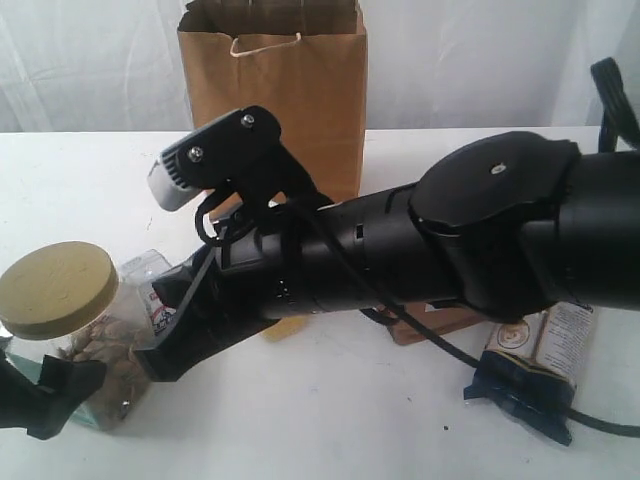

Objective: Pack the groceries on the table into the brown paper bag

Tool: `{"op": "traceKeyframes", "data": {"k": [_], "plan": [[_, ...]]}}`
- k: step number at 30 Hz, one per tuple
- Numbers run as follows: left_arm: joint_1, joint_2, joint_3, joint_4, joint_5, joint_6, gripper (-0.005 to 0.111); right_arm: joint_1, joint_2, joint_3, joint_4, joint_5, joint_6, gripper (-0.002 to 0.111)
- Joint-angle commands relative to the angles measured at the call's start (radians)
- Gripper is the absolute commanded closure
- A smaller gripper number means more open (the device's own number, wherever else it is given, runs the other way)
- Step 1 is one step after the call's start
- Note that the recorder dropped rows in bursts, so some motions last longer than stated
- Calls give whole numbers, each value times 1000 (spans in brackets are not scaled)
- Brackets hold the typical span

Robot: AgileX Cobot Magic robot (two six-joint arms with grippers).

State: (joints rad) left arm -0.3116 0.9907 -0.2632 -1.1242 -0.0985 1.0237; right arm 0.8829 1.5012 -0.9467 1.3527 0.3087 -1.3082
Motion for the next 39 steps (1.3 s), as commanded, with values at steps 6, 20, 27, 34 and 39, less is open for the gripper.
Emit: {"op": "traceKeyframes", "data": {"k": [6,20,27,34,39], "plan": [[-2,116,5,-19,-24,-4,2,2,-14,-6,-18,29,14,108],[-2,116,5,-16,-74,-62,41,2,-14,-6,-18,103,84,108],[-2,116,5,11,-34,-60,105,2,-14,-6,-18,153,90,108],[-2,116,5,11,-37,-40,107,2,-14,-6,-27,178,117,108],[-2,114,5,11,-35,25,99,2,-14,-6,-51,177,126,108]]}}
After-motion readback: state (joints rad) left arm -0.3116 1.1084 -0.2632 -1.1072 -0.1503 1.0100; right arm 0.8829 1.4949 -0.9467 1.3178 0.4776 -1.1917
